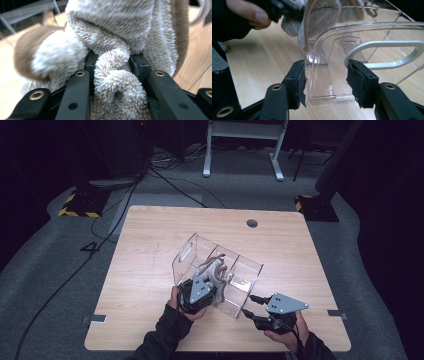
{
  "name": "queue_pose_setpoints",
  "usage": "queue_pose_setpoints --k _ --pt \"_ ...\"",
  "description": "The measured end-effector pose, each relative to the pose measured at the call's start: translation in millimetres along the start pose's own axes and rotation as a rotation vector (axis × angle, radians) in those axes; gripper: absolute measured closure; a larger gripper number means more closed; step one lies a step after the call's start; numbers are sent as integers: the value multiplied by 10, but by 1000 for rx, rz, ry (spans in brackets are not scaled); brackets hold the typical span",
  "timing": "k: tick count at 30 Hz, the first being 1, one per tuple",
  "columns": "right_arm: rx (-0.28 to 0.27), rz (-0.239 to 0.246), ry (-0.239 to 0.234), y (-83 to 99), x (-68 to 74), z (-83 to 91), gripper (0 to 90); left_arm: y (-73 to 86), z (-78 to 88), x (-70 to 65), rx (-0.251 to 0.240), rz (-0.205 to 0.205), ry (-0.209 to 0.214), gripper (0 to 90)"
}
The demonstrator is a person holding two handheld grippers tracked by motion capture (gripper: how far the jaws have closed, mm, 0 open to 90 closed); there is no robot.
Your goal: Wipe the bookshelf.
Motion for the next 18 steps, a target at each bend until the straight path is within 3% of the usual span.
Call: queue_pose_setpoints --k 3,4,6,8,10,12,13,15,16,18 --pt "-1 -16 1 7 -27 -5 504 -299 100 58 -113 30 39 664" --pt "-1 -16 1 7 -27 -5 504 -299 100 58 -113 30 39 663" --pt "0 -15 2 9 -30 -9 505 -487 142 128 -178 79 72 663" --pt "1 -15 2 7 -21 -12 503 -596 144 199 -211 117 94 664" --pt "4 -7 4 13 -22 -13 503 -641 134 231 -243 170 158 664" --pt "5 -13 -4 21 -27 -13 508 -600 93 226 -209 165 166 666" --pt "5 -11 -6 23 -27 -16 507 -480 34 208 -164 167 176 667" --pt "9 -7 -6 28 -30 -18 506 -429 17 195 -151 175 192 668" --pt "13 -10 -10 37 -28 -18 508 -291 -21 169 -108 176 196 668" --pt "14 -6 -9 40 -34 -20 509 -240 -28 158 -93 179 198 669"
Point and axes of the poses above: each handheld gripper's, and its own axes: z roughly backward along the jaws, y roughly out of its underside, x roughly to its left, the point moved 6 cm from there along -z, roughly forward along the jaws, and after that the axes turned 3 degrees about -x, right-handed, at the moved point
